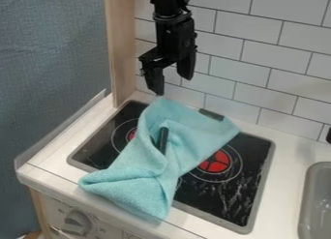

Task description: Unfold the cloth from left to right

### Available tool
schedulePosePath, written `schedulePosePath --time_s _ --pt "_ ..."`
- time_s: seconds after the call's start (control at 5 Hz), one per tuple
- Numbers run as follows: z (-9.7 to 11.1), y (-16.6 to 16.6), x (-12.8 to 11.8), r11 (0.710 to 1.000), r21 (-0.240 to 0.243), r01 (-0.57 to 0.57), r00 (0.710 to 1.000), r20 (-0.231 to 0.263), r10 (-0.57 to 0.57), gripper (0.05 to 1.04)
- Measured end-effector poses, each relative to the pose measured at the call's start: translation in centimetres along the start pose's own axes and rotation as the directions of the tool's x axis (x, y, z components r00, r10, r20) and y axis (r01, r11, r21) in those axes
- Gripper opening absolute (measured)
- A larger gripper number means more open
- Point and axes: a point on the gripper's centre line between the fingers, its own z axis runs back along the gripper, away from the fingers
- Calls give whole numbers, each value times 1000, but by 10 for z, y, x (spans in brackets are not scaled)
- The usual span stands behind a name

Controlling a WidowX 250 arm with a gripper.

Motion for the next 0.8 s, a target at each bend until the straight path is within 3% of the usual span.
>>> schedulePosePath --time_s 0.4,0.6,0.8 --pt "-21 -17 5 996 -64 68 997 28 -66 999" --pt "-29 -25 13 986 -54 158 985 74 -154 999" --pt "-30 -29 17 965 -36 258 963 85 -255 999"
